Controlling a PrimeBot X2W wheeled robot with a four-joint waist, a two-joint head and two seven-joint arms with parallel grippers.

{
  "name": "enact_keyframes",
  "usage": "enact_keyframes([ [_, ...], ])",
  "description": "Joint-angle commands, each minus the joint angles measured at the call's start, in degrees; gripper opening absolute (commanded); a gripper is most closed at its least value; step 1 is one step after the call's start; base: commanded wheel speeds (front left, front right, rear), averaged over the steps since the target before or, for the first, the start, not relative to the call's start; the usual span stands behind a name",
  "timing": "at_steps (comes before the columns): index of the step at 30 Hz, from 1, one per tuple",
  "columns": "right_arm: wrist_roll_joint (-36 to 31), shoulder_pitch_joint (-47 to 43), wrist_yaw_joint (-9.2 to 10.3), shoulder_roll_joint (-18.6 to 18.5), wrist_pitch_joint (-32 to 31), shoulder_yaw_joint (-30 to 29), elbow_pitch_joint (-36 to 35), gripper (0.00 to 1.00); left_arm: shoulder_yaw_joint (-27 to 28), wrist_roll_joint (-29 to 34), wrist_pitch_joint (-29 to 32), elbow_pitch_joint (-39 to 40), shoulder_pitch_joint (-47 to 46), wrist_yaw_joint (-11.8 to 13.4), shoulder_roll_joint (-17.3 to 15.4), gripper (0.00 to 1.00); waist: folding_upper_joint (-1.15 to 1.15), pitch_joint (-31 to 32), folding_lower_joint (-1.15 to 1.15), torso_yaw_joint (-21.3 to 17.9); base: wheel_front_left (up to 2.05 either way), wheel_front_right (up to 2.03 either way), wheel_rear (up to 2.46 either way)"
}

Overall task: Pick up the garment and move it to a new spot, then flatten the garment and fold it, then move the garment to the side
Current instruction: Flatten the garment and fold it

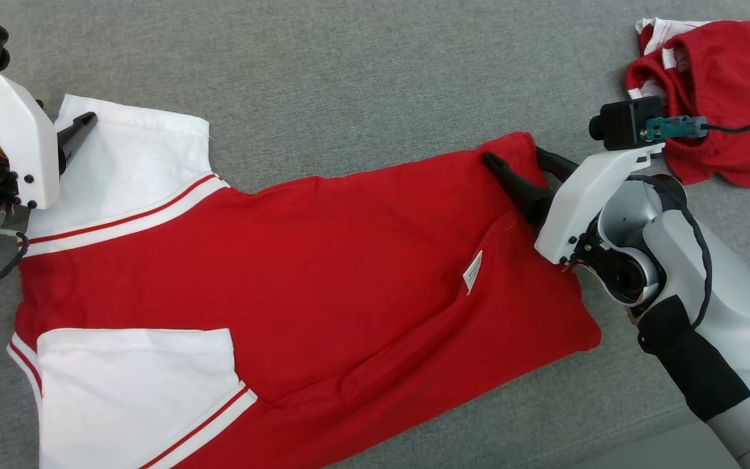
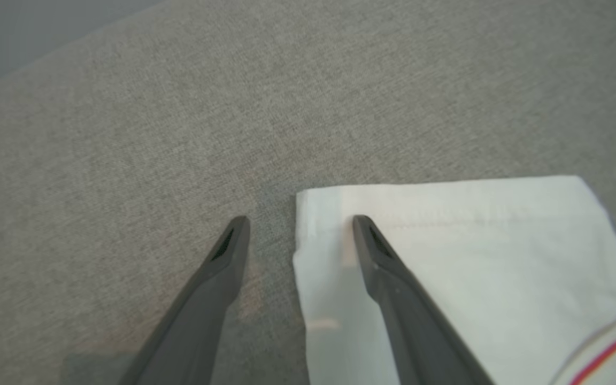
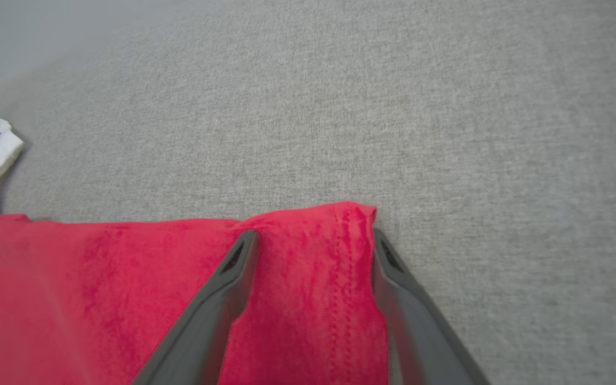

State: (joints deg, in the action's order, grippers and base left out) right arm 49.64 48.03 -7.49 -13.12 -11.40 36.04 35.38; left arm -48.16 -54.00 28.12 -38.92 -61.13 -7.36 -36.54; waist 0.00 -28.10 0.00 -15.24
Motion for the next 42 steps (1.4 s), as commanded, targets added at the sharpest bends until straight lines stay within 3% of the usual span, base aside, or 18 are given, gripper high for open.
enact_keyframes([
  [1,0.6,0.2,-0.01,0.0,0.2,1.0,0.5,1.0,-0.7,-0.8,0.5,-0.5,-0.5,-0.2,0.2,1.0,0.0,-0.2,0.0,-0.4,0.0,0.0,0.0],
  [4,1.5,0.7,-0.01,-0.2,0.7,2.2,0.9,1.0,-1.7,-2.2,1.1,-0.5,-0.5,-0.2,0.2,1.0,0.0,-0.2,0.0,-0.6,0.0,0.0,0.0],
  [5,2.2,1.2,-0.01,-0.3,1.1,3.4,1.5,0.38,-2.6,-3.3,1.5,-0.2,-0.8,-0.2,0.0,0.32,0.0,-0.1,0.0,-0.6,0.0,0.0,0.0],
  [6,2.6,1.3,-0.01,-0.4,1.5,3.9,1.8,0.14,-3.1,-3.8,1.6,0.0,-0.9,-0.2,-0.2,0.0,0.0,0.0,0.0,-0.5,0.0,0.0,0.0],
  [7,2.9,1.4,-0.01,-0.6,1.8,4.3,2.1,0.0,-3.6,-4.3,1.7,0.2,-1.0,-0.2,-0.4,0.0,0.0,0.2,0.0,-0.4,0.0,0.0,0.0],
  [20,5.9,0.6,-0.01,-2.9,11.4,6.7,6.4,0.0,-7.5,-10.5,-3.2,3.2,-0.3,-0.2,-1.0,0.0,0.0,7.4,0.0,3.7,0.0,0.0,0.0],
  [31,8.8,-1.6,-0.01,-5.6,11.7,8.9,10.1,0.0,-10.5,-16.1,-2.8,7.5,2.1,-0.2,-3.0,0.0,0.0,13.0,0.0,7.5,0.0,0.0,0.0],
  [35,9.7,-2.3,-0.01,-6.3,11.1,10.4,10.4,0.0,-11.9,-19.1,-0.8,10.8,3.3,-0.2,-3.8,0.0,0.0,14.7,0.0,8.7,0.0,0.0,0.0],
  [42,11.5,-3.7,-0.01,-9.5,7.9,14.1,8.5,0.0,-14.2,-27.4,8.6,19.5,5.5,-0.2,-6.4,0.0,0.0,17.6,0.0,10.3,0.0,0.0,0.0],
])
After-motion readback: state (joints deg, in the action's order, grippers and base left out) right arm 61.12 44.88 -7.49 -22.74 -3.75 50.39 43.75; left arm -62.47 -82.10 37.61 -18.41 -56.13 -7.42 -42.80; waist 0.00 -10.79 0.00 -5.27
